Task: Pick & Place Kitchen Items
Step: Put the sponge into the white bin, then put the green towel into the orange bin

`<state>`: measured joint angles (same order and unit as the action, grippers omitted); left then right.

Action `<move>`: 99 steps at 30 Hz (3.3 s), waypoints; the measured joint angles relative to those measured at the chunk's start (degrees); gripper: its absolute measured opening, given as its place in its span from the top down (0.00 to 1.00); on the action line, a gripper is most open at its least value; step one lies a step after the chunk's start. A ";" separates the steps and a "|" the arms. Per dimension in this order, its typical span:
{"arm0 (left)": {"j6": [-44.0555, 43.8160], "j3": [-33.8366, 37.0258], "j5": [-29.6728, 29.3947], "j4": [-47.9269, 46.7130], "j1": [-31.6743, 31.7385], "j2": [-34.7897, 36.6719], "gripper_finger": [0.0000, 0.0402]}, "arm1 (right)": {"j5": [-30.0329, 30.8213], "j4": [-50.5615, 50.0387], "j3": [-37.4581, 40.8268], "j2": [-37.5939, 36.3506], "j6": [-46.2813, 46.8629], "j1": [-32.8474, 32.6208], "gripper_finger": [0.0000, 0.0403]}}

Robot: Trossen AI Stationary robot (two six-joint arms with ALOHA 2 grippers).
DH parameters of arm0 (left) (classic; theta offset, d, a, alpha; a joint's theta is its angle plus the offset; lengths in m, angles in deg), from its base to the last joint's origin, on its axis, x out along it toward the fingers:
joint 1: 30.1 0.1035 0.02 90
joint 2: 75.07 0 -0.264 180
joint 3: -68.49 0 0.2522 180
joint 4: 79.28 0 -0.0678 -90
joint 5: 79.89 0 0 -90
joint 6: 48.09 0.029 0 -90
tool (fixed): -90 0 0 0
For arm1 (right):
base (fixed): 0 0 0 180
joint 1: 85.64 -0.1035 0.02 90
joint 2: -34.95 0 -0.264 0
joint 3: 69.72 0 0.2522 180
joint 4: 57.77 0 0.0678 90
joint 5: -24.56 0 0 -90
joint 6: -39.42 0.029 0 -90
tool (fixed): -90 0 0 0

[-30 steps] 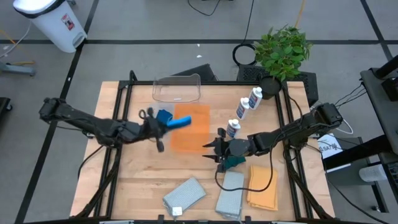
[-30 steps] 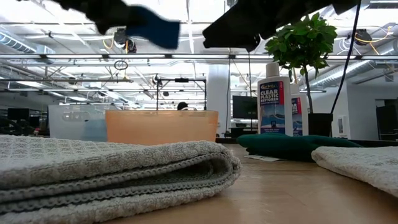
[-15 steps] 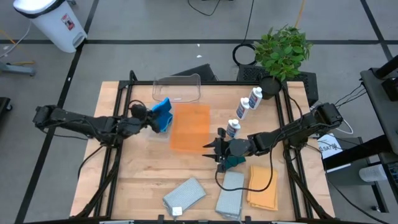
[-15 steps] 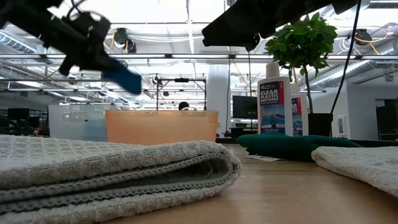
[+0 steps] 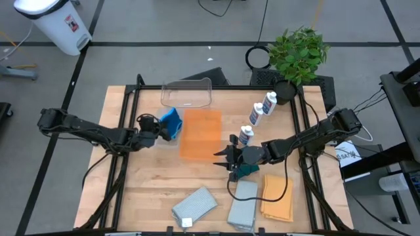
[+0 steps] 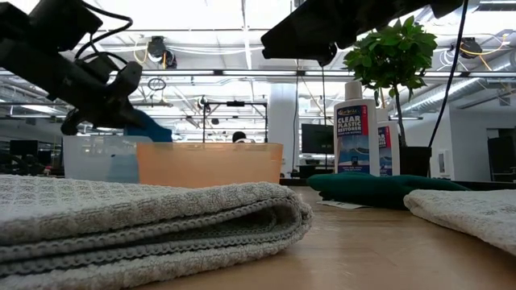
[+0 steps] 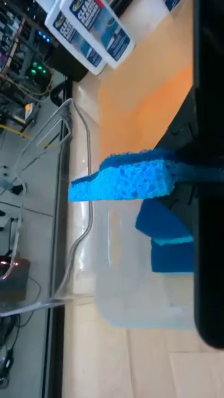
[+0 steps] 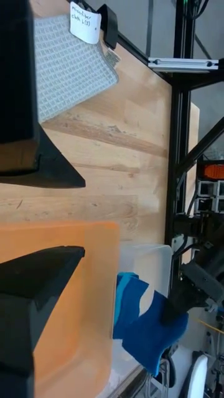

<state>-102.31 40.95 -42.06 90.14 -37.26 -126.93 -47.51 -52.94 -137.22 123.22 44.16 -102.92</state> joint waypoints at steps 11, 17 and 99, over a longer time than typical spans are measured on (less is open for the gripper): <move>-2.44 0.00 -1.47 1.54 -4.71 -1.10 0.95 | 0.00 -0.01 0.00 0.00 0.16 0.00 0.68; -4.91 0.00 -2.24 1.49 -5.62 -4.73 0.96 | 0.00 0.00 0.00 0.00 0.15 0.00 0.68; 25.61 -0.48 -6.47 8.95 -5.74 -7.21 0.36 | -0.04 -0.94 0.00 0.02 0.15 -0.02 0.68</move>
<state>-76.70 40.47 -48.53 99.09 -43.00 -134.14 -47.55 -53.88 -137.22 123.24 44.31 -102.94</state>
